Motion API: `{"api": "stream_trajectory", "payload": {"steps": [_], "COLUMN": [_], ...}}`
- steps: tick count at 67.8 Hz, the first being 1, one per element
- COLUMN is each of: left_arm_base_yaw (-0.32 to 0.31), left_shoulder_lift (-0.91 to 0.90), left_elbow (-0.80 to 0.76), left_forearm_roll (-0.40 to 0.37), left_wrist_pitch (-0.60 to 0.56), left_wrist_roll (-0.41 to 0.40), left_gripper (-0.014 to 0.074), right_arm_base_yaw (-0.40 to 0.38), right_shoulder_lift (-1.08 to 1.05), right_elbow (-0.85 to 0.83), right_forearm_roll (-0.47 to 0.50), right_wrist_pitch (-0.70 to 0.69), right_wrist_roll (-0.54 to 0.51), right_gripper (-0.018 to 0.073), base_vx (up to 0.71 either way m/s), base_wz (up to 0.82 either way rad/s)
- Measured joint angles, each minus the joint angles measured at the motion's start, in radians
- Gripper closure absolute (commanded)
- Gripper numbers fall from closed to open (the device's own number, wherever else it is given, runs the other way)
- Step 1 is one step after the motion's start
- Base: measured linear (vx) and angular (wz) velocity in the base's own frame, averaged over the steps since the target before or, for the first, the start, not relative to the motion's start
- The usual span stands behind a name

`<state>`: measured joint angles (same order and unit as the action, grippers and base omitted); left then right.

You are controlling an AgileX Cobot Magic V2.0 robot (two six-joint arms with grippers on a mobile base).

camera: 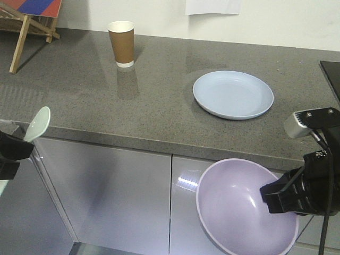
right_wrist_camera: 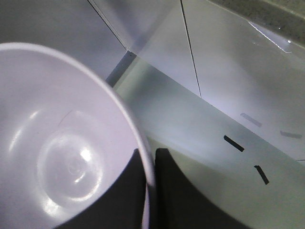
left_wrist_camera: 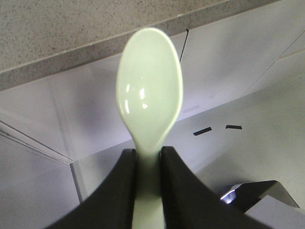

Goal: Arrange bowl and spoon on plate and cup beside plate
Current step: 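Turn the base toward the counter with the blue plate, holding both, then drive the base forward until the blue plate is just ahead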

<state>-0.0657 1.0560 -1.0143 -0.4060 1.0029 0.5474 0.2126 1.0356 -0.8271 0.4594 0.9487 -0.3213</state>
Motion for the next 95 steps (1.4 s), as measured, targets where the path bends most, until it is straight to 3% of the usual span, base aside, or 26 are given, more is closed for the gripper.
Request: {"api": "stream_trajectory", "payload": {"steps": [95], "left_arm_base_yaw": [0.0], "left_shoulder_lift": [0.0], "left_elbow": [0.0], "left_forearm_roll": [0.0], "left_wrist_pitch": [0.0], "left_wrist_roll": [0.0], "left_gripper": [0.0531], "right_arm_base_yaw": [0.0], "right_shoulder_lift": [0.0], "right_elbow": [0.0], "right_forearm_roll": [0.0], "right_wrist_pitch": [0.001], "right_wrist_roll": [0.0], "right_gripper": [0.056], "base_vx": [0.08], "base_wz": [-0.11]}}
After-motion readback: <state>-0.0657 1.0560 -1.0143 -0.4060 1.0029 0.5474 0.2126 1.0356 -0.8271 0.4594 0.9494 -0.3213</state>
